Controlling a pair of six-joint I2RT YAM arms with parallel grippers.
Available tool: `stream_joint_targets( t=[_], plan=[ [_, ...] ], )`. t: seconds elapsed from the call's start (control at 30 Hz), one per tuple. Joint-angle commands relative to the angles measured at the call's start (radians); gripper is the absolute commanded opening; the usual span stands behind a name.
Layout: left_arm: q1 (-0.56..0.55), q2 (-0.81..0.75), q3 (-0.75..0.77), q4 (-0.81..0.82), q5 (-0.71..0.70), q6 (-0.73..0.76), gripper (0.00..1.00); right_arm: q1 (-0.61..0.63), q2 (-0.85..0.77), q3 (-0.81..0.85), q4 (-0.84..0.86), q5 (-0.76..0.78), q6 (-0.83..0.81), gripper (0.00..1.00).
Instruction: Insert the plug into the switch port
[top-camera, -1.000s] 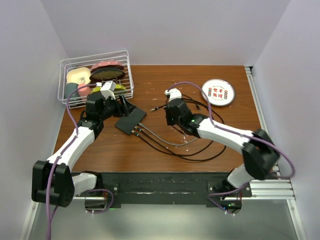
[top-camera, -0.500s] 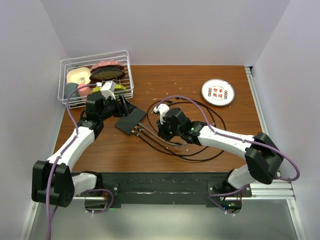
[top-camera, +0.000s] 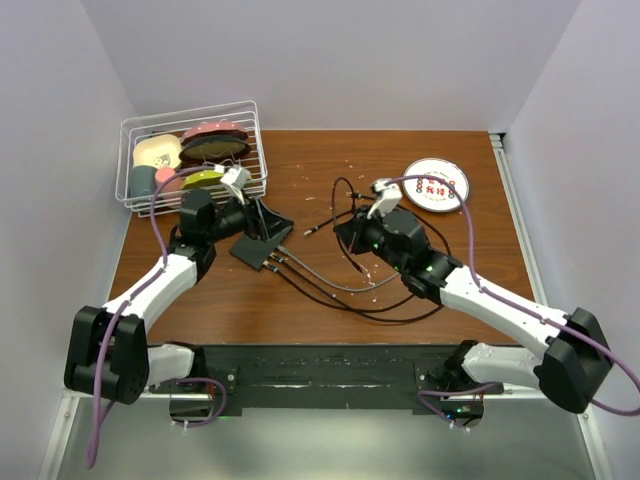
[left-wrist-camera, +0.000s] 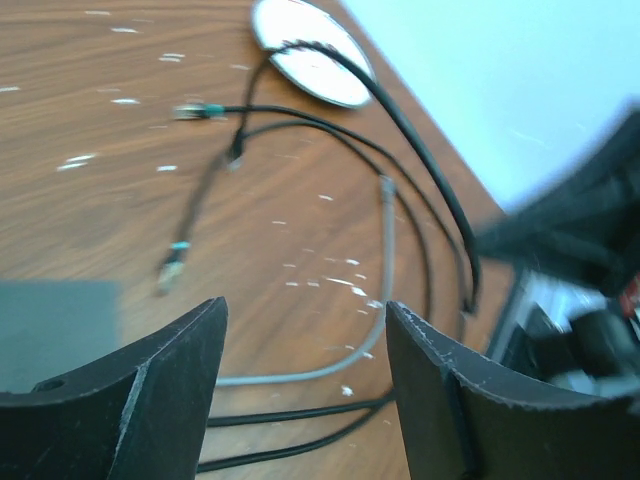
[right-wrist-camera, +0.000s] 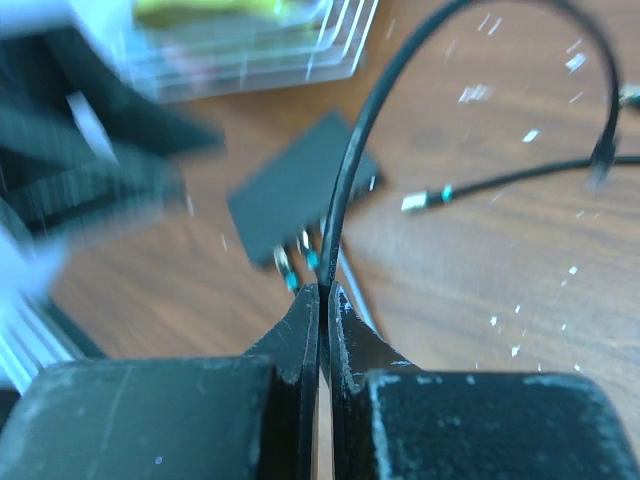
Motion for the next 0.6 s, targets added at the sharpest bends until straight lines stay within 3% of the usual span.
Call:
stream_joint_targets(
  t=[0.0, 0.1, 0.33, 0.57],
  plan=[
    [-0.119, 0.021, 0.047, 0.091, 0.131, 0.082, 0.69, -0.024, -0.087, -0.062, 0.179, 0.117, 0.197, 0.0],
    [-0.187, 0.034, 0.043, 0.146, 0.141, 0.077, 0.69, -0.031, -0.131, -0.099, 0.257, 0.118, 0.26, 0.0],
    [-0.254, 0.057, -0.014, 0.488, 0.213, -0.057, 0.69, -0.034, -0.134, -0.088, 0.326, 0.068, 0.328, 0.0],
    [-0.334, 0.118, 0.029, 0.488, 0.182, -0.06, 0.64, -0.036, -0.113, -0.091, 0.379, 0.011, 0.365, 0.0]
  ],
)
